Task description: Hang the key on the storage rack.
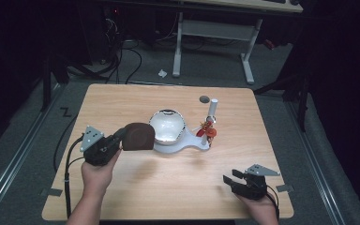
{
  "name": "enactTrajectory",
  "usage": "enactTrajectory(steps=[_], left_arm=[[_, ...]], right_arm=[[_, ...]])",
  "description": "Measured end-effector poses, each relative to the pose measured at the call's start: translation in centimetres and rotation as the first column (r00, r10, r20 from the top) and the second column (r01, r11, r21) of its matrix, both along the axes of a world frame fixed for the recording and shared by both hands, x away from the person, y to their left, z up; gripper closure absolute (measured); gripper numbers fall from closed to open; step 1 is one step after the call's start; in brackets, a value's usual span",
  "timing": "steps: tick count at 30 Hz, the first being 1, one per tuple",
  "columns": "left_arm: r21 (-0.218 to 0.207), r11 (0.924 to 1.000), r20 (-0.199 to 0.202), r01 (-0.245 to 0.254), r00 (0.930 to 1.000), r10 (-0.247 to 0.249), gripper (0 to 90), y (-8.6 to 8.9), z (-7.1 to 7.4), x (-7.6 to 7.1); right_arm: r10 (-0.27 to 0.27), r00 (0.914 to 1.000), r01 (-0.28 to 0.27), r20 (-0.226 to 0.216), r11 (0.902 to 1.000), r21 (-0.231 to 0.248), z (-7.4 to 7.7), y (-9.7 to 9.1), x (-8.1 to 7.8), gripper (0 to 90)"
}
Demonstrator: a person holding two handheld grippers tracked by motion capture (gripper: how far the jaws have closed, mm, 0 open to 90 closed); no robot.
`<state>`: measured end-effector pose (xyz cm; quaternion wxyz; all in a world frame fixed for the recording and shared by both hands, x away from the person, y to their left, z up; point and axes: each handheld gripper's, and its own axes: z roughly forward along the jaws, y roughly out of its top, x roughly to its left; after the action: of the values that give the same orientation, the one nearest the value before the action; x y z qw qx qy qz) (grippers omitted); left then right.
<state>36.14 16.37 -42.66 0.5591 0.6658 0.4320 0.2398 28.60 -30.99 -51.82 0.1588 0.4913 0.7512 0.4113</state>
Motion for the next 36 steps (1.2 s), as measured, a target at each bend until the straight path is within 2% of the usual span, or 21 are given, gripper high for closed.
enactTrajectory(steps=[7, 21, 26, 30, 36], left_arm=[[0.003, 1.0, 0.006, -0.004, 1.0, 0.004, 86.8, -1.1, 0.7, 1.2], [0.021, 0.9998, -0.007, 0.003, 1.0, -0.003, 86.8, -3.2, 1.4, 3.4], [0.035, 0.9994, 0.0, 0.004, 1.0, -0.004, 86.8, -4.1, 1.7, 4.1], [0.062, 0.998, -0.001, 0.002, 1.0, -0.002, 86.8, -4.8, 1.9, 4.9], [0.089, 0.996, -0.009, -0.008, 0.9999, 0.009, 86.8, -5.5, 1.7, 5.5]], right_arm=[[-0.004, 1.0, 0.004, 0.0, 1.0, 0.006, 0.0, -0.2, 0.0, 47.7], [-0.014, 0.9999, 0.014, -0.007, 0.9998, 0.014, 0.0, -0.4, 0.0, 48.1], [-0.009, 1.0, 0.009, 0.002, 0.9999, 0.011, 0.0, -0.5, 0.0, 48.2], [-0.011, 0.9999, 0.011, 0.0, 0.9999, 0.011, 0.0, -0.4, 0.0, 48.4], [-0.007, 1.0, 0.007, 0.001, 0.9999, 0.012, 0.0, -0.4, -0.1, 48.5]])
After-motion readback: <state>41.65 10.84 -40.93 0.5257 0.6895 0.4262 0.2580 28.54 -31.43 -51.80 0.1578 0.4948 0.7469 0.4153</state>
